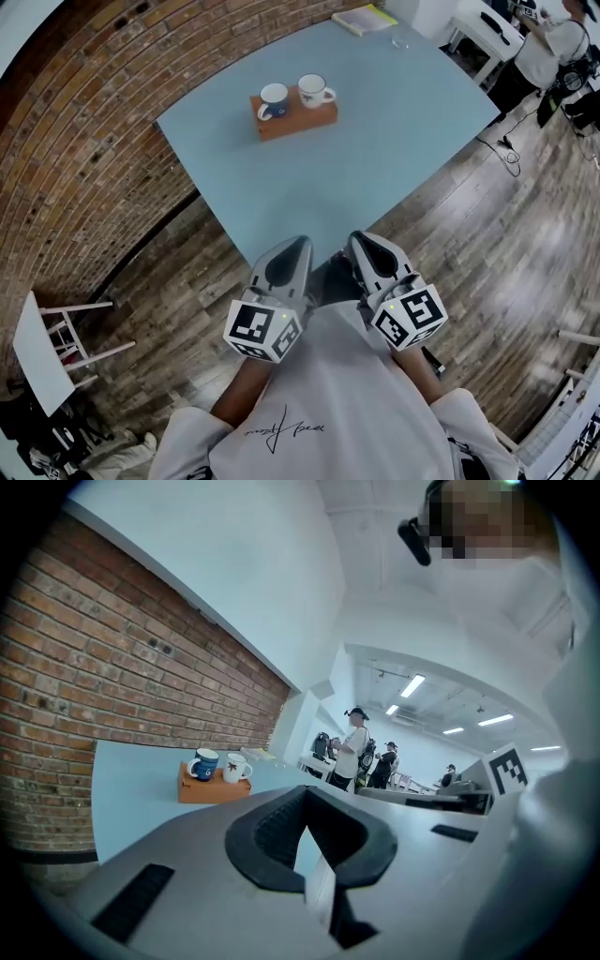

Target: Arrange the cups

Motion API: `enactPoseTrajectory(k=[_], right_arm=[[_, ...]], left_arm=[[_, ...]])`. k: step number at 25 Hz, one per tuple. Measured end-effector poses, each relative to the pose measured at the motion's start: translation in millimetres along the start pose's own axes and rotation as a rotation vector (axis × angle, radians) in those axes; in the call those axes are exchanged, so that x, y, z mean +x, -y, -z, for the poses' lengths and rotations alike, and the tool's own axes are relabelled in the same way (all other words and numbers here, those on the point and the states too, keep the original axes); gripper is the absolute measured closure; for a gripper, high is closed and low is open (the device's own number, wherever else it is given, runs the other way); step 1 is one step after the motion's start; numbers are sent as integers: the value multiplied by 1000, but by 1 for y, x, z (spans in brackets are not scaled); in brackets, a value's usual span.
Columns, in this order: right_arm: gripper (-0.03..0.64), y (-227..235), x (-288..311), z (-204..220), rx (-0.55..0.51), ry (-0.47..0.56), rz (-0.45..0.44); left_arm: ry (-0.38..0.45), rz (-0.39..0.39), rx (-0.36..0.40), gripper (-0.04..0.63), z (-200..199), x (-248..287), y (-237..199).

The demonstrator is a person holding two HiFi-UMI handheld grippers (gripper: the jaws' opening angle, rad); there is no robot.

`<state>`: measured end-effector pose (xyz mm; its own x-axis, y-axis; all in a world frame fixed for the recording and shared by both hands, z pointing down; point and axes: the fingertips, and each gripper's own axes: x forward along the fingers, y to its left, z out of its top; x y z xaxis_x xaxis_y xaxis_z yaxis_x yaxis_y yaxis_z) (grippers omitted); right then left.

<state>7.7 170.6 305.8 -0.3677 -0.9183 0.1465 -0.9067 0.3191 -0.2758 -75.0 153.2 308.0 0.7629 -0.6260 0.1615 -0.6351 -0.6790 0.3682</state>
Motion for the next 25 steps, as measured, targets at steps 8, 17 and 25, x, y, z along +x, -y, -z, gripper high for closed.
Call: enactPoseTrajectory(k=[8,17,25], right_arm=[[595,37,39,-12,47,-33,-98],[595,72,86,-11,167,-124,-283],[595,96,124,-25,116,-137,-362]], left_arm=[[-13,-22,3,588,-16,58,-8],[-42,-92,5,588,-26,113,-25],[-24,-160,-12,588,-31,153,-48]])
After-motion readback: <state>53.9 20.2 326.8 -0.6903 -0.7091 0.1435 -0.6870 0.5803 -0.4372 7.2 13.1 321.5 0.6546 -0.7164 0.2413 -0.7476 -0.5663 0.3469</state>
